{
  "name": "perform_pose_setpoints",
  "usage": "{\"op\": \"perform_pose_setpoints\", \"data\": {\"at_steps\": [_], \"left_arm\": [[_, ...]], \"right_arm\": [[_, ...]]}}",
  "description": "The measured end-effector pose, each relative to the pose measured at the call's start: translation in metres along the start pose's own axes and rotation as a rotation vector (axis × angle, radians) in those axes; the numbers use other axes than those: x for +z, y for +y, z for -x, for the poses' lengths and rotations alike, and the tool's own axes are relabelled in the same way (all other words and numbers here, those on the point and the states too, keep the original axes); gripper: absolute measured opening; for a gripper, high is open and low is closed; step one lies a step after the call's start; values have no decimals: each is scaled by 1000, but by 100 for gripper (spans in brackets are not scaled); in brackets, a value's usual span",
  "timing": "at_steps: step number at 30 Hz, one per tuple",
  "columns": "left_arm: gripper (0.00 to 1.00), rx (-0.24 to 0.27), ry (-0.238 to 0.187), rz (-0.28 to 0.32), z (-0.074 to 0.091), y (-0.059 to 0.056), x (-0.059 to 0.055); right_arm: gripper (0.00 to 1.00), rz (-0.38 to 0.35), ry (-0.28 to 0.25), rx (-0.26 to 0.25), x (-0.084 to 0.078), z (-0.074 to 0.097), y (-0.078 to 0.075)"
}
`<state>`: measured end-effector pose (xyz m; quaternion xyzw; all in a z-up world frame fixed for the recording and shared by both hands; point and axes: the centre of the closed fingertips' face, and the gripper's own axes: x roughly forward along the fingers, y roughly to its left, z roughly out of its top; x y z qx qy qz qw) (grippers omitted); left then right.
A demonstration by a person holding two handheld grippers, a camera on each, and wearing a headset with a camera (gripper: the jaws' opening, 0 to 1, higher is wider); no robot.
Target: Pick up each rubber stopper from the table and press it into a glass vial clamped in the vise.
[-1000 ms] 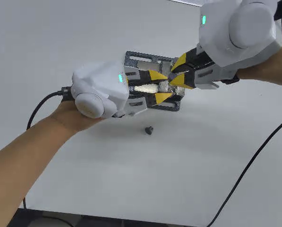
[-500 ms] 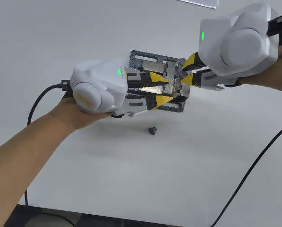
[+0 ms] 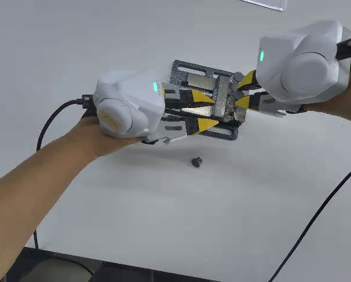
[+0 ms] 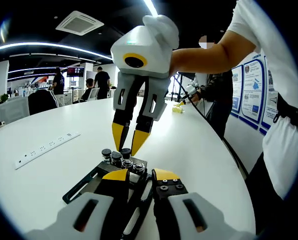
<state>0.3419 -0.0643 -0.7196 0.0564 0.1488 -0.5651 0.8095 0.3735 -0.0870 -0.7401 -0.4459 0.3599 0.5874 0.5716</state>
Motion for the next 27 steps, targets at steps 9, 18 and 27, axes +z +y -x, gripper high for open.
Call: {"op": "perform_pose_setpoints", "data": {"at_steps": [9, 18, 27], "left_arm": [[14, 7, 2, 3, 3, 2, -4], [14, 10, -1, 1, 4, 4, -3], [14, 16, -3, -1, 5, 5, -4]], "right_arm": [[11, 85, 4, 7, 2, -4, 4], [11, 161, 27, -4, -1, -6, 4], [11, 232, 45, -13, -2, -9, 6]]}}
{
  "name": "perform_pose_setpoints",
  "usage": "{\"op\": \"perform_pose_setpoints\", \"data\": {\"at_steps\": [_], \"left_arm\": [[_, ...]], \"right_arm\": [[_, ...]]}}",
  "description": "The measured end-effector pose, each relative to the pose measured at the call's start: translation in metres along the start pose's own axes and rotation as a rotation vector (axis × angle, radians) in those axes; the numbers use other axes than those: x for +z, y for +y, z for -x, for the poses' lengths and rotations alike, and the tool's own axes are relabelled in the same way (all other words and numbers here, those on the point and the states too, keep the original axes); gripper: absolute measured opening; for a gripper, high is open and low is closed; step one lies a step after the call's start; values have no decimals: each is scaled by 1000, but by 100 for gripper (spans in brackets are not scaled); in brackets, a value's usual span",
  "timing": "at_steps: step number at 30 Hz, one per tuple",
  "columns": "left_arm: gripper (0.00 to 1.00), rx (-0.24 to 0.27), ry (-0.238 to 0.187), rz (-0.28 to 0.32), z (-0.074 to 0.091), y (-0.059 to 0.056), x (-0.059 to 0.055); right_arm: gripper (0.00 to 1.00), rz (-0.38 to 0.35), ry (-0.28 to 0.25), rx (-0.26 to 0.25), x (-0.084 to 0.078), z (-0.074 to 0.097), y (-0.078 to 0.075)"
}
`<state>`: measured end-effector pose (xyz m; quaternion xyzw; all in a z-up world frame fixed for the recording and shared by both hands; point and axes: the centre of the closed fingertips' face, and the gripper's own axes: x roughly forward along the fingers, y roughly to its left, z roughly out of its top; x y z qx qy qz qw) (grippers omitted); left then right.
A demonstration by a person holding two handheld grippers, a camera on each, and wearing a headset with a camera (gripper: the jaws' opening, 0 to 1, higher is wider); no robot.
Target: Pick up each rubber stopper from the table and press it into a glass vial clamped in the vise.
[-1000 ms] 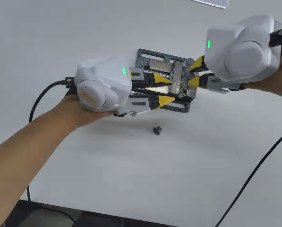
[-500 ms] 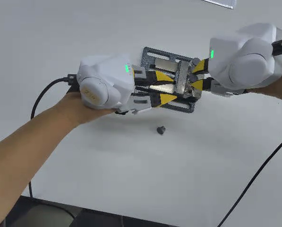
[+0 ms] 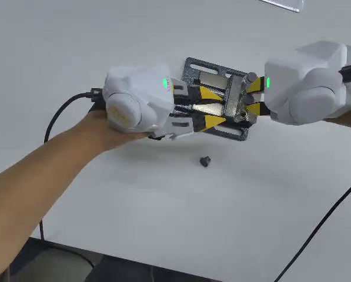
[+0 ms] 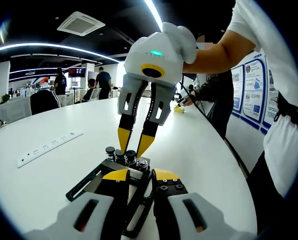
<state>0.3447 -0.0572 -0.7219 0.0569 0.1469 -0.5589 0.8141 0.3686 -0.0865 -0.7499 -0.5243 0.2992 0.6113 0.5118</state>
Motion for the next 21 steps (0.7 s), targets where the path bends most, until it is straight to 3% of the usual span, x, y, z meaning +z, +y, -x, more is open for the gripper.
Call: {"op": "perform_pose_setpoints", "data": {"at_steps": [11, 21], "left_arm": [[14, 4, -1, -3, 2, 0, -1], [14, 9, -2, -4, 3, 1, -3]], "right_arm": [[11, 66, 13, -7, 1, -2, 0], [12, 72, 21, 10, 1, -4, 0]]}}
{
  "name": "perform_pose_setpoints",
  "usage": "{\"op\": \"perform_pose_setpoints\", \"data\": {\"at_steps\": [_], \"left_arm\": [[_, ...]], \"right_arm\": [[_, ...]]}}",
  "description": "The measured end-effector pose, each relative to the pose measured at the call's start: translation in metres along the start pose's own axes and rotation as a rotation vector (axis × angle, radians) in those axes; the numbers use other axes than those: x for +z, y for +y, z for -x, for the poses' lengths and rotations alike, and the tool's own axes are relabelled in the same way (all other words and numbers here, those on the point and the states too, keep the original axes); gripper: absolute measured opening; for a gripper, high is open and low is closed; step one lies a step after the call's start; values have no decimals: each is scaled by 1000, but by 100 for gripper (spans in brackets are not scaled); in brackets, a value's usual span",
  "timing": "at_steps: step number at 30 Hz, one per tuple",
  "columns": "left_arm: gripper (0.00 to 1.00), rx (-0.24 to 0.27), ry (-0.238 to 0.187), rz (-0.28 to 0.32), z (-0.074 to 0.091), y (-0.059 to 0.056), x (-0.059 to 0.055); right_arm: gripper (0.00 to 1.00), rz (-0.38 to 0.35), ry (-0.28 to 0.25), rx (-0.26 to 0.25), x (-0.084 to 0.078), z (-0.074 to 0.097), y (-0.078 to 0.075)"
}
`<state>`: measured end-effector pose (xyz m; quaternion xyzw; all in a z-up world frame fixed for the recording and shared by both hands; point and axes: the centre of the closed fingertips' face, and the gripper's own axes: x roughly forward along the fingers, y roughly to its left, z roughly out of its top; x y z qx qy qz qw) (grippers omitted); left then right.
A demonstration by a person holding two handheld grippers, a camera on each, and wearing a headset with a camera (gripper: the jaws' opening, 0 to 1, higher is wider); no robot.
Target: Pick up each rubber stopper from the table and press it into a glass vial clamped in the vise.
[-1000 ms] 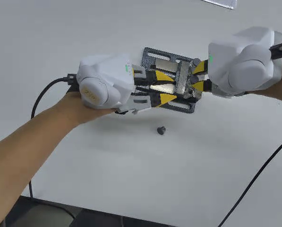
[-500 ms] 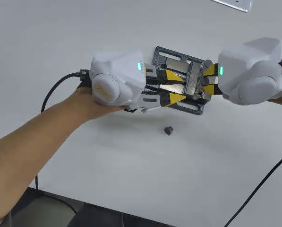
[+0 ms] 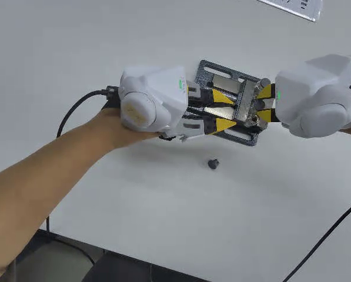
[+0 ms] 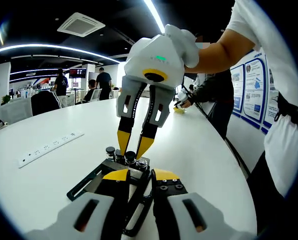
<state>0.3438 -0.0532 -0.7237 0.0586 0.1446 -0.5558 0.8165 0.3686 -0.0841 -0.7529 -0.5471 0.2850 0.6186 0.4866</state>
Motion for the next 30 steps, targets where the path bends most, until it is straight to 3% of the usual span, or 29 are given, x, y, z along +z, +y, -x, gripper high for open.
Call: {"op": "perform_pose_setpoints", "data": {"at_steps": [21, 30], "left_arm": [[13, -2, 0, -6, 0, -1, 1], [13, 2, -2, -5, 1, -1, 2]], "right_arm": [[17, -46, 12, 5, -5, 4, 1], [16, -195, -74, 9, 6, 19, -1]]}}
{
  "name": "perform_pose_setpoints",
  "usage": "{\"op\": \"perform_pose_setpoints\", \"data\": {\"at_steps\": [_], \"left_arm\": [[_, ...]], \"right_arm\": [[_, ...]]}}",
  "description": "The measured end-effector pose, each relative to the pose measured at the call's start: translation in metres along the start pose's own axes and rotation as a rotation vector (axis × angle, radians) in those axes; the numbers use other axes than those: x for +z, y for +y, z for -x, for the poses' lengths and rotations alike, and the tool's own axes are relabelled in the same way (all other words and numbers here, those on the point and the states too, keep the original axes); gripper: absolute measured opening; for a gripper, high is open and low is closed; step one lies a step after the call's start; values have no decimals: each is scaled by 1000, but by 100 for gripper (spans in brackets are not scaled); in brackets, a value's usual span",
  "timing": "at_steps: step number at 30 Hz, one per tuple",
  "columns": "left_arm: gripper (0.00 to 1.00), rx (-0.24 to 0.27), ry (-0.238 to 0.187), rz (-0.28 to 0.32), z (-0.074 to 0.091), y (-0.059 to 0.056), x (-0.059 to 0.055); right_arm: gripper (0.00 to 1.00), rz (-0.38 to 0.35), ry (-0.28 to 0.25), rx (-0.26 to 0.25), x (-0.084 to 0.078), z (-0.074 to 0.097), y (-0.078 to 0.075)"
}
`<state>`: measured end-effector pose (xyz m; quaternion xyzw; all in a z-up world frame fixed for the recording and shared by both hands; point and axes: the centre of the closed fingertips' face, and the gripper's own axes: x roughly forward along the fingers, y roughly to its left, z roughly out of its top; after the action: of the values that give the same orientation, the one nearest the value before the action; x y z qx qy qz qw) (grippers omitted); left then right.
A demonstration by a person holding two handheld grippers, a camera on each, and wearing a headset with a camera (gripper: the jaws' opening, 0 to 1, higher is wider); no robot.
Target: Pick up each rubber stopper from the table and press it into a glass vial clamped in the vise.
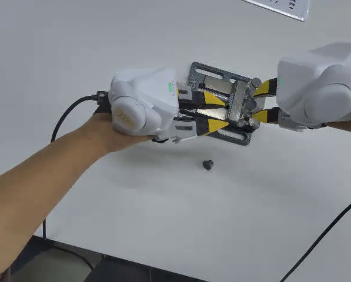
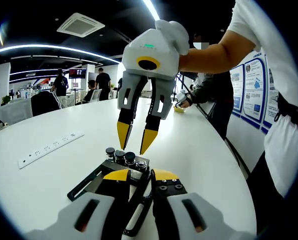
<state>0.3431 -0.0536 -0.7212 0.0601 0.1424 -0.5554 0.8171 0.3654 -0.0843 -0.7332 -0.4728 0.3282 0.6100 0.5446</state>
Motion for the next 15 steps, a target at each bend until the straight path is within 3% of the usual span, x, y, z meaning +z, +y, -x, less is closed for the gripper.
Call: {"op": "perform_pose_setpoints", "data": {"at_steps": [9, 15], "left_arm": [[13, 6, 5, -1, 3, 1, 0], [13, 9, 7, -4, 4, 1, 0]], "right_arm": [[5, -62, -6, -14, 5, 1, -5], [1, -125, 42, -20, -2, -3, -7]]}}
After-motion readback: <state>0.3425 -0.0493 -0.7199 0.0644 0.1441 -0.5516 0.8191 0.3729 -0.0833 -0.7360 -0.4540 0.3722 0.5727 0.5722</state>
